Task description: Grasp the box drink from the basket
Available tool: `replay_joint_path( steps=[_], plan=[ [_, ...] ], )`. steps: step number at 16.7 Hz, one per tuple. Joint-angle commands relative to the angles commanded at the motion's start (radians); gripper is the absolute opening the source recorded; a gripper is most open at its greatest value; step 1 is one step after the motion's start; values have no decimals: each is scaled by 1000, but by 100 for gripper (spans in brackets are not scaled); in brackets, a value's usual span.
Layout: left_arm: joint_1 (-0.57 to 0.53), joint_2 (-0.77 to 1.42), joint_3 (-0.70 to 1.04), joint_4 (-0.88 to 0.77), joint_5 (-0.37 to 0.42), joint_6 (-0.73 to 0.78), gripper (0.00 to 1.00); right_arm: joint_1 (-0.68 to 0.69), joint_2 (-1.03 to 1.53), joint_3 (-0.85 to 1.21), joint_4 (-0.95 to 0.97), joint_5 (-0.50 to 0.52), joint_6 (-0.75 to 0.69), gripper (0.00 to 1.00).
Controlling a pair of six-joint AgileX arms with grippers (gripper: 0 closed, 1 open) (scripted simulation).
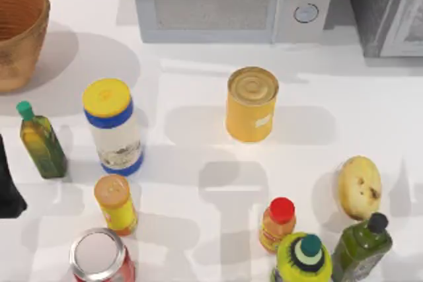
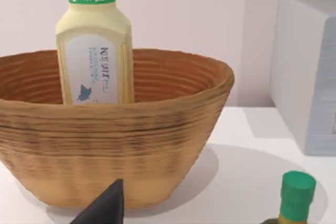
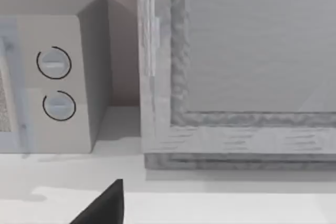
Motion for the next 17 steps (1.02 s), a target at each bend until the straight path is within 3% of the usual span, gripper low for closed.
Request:
replay_joint_path(
  steps=[7, 17],
  plan=[
    [25, 153, 48, 85, 27, -10, 100, 0, 0, 0, 0, 0, 0, 100],
    [151, 972, 380, 606, 170, 2, 100, 0, 0, 0, 0, 0, 0, 100]
  ],
)
